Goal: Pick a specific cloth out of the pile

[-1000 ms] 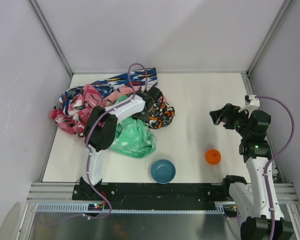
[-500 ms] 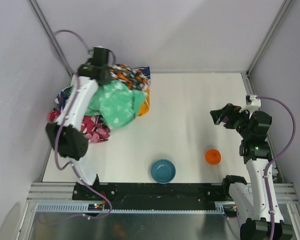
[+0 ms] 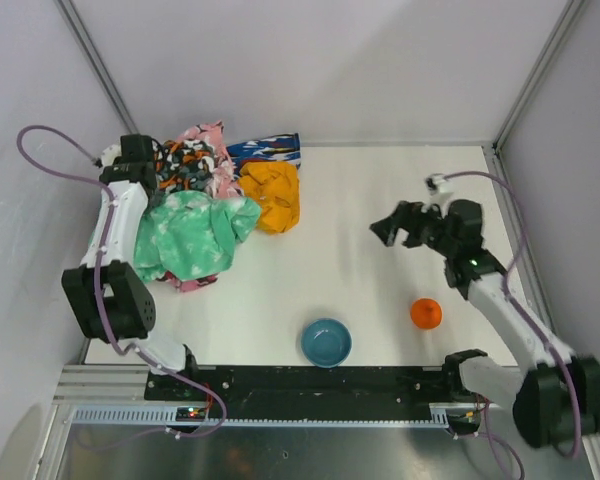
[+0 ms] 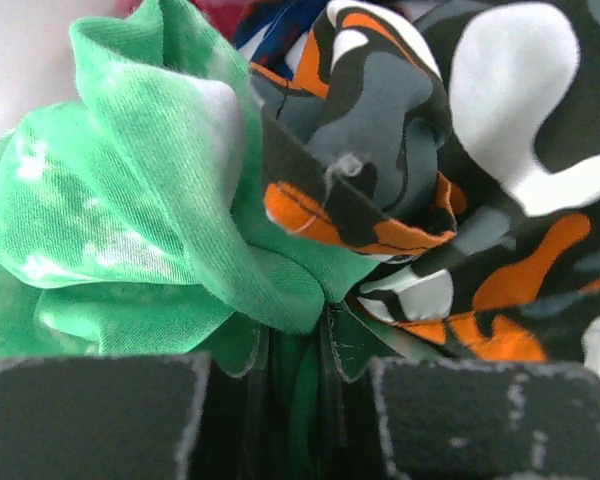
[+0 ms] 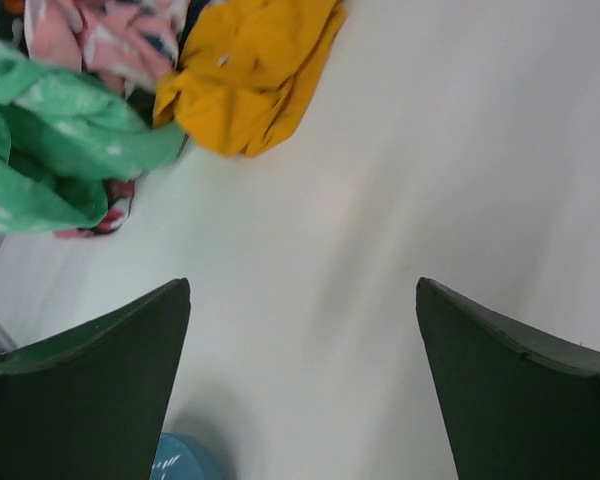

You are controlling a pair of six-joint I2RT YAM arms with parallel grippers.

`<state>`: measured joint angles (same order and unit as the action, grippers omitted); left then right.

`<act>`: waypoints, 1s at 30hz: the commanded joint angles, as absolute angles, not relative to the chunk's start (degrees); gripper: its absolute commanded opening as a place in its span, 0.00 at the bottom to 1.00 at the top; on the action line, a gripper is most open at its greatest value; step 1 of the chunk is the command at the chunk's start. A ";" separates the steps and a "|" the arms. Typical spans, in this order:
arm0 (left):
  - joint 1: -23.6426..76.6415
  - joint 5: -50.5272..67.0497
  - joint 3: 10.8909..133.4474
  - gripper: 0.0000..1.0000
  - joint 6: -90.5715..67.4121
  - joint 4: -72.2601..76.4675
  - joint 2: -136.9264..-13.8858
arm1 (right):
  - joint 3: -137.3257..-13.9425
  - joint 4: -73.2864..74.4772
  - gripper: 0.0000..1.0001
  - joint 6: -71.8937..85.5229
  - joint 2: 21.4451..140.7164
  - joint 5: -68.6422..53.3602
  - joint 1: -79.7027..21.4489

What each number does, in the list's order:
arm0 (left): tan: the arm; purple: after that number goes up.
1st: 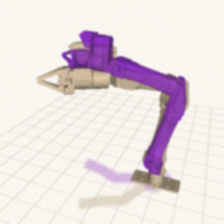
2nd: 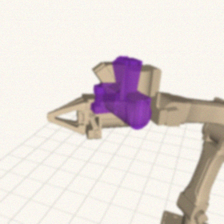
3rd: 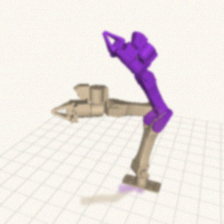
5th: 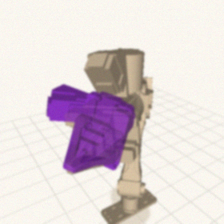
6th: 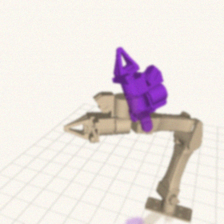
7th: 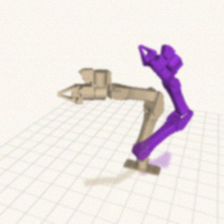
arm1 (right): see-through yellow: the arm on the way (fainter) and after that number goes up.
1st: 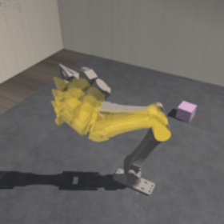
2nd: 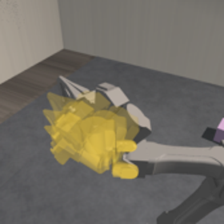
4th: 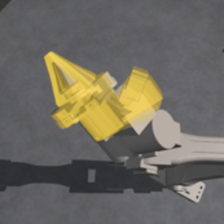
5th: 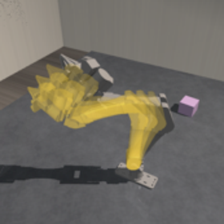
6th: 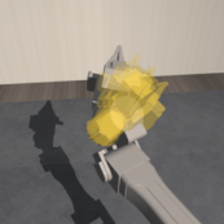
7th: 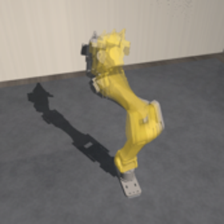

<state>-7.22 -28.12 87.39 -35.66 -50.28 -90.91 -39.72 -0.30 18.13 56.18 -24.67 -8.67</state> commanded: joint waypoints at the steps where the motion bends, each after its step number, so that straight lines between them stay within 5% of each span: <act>1: -9.39 -27.84 84.09 0.01 -40.45 -49.34 -96.20 | -46.99 -10.68 0.99 18.32 70.13 -21.55 -18.54; 7: -10.28 -21.49 84.85 0.06 -39.32 -49.35 -103.67 | -65.53 -13.17 0.99 19.33 95.34 -18.22 -30.84; 9: -10.30 -19.17 85.11 0.26 -38.53 -49.32 -104.65 | -73.36 -11.40 0.99 19.16 103.00 -15.96 -33.50; 13: -10.36 -16.40 85.52 0.85 -37.48 -49.37 -102.02 | -90.69 -2.69 0.99 18.49 117.16 -11.64 -36.64; 15: -10.35 -15.68 85.56 0.96 -37.65 -49.39 -98.39 | -98.92 2.60 0.99 18.16 123.36 -9.46 -37.61; 21: -10.18 -13.58 86.52 1.00 -38.23 -49.35 -84.92 | -111.93 10.06 0.98 20.70 135.43 -3.42 -38.66; 25: -9.03 -12.12 86.02 1.00 -38.18 -49.31 -76.95 | -117.26 14.00 0.89 21.41 140.52 -4.15 -38.65; 27: -8.06 -10.63 85.62 1.00 -37.45 -49.20 -74.37 | -120.19 16.20 0.73 20.49 142.33 -7.06 -38.67; 30: -6.54 -7.20 85.11 1.00 -35.45 -48.90 -71.87 | -123.10 19.00 0.35 18.54 141.73 -9.64 -38.52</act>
<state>-8.45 -12.62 85.67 -37.41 -49.15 -74.48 -117.47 13.32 20.16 142.10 -6.66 -38.61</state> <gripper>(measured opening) 0.995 0.515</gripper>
